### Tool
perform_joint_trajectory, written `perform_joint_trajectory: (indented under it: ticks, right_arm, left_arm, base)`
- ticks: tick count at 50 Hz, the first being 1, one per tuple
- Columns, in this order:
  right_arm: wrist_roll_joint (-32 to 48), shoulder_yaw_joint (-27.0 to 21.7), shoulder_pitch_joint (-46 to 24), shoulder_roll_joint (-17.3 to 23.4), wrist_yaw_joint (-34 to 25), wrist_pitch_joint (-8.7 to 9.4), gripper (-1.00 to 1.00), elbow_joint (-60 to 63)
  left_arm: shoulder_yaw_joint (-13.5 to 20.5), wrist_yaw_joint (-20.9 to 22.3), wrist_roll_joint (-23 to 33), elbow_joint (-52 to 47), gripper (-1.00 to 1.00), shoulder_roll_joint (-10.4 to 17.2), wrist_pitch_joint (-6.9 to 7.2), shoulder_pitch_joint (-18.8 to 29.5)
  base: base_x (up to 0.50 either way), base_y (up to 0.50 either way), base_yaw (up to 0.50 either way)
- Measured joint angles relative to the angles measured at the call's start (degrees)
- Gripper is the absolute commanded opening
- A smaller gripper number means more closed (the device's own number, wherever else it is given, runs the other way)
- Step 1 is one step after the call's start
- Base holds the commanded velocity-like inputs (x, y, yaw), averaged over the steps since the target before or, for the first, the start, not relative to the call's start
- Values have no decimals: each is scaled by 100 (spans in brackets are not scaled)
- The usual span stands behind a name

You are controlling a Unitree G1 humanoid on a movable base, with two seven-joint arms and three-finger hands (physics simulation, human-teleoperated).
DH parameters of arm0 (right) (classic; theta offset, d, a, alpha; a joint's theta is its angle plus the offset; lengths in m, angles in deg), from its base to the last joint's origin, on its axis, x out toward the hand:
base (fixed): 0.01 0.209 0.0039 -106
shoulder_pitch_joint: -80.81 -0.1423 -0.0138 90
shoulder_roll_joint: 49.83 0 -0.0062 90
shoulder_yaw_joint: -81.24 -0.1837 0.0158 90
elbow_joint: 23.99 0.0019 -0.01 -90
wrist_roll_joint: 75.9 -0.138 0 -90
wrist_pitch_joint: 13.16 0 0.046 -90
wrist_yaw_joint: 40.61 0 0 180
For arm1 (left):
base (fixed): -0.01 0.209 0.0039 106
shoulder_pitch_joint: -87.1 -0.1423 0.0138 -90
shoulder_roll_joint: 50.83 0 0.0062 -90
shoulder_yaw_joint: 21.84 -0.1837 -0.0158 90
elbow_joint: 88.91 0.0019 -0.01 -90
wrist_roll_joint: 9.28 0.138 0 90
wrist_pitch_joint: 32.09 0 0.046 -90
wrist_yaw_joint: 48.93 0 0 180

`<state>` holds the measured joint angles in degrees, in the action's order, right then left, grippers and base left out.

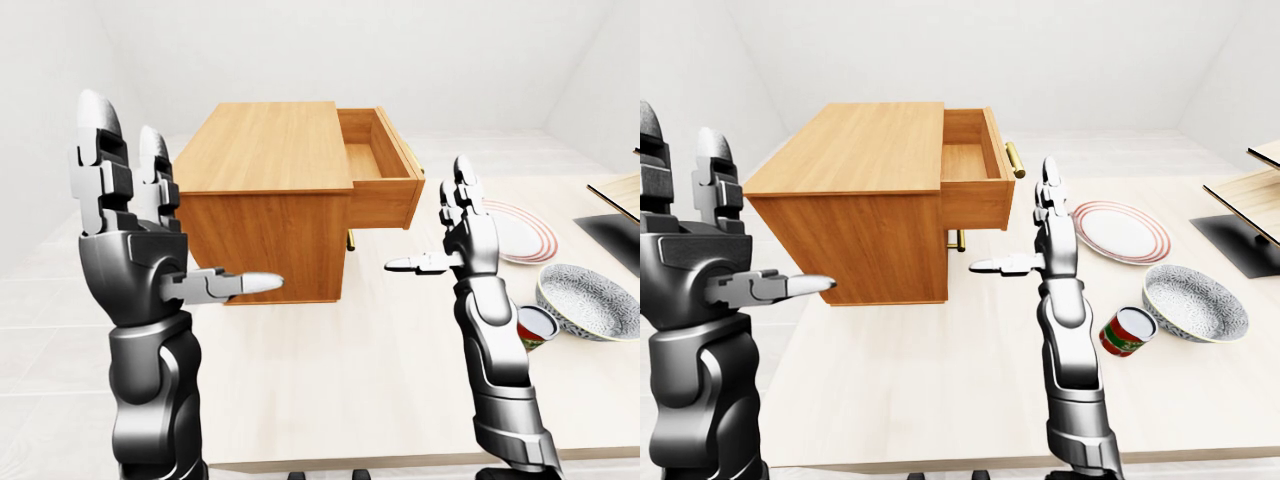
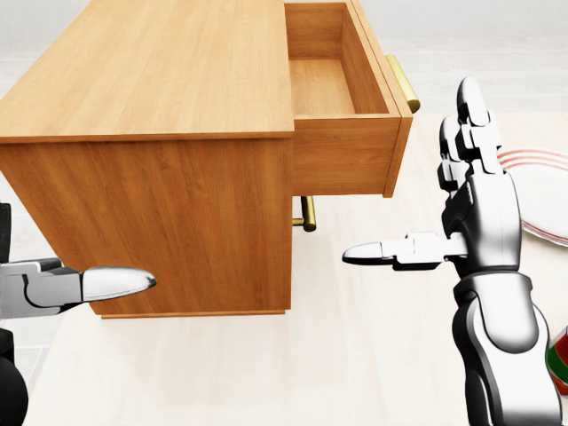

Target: Close the top drawer of the cabinet.

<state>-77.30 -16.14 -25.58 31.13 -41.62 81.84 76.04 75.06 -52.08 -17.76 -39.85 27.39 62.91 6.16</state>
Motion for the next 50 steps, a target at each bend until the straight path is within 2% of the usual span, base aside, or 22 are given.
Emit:
perform_joint_trajectory:
  ticks: [19,50]
  right_arm:
    - [-15,102,-363,-38,-79,0,100,-1004]
    - [14,222,-1210,-136,31,0,100,-2304]
  left_arm:
    - [-167,155,188,-70,100,-77,0,-67]
    - [-211,248,277,-144,100,-130,0,-128]
  base:
    - [0,0,0]
    - [0,0,0]
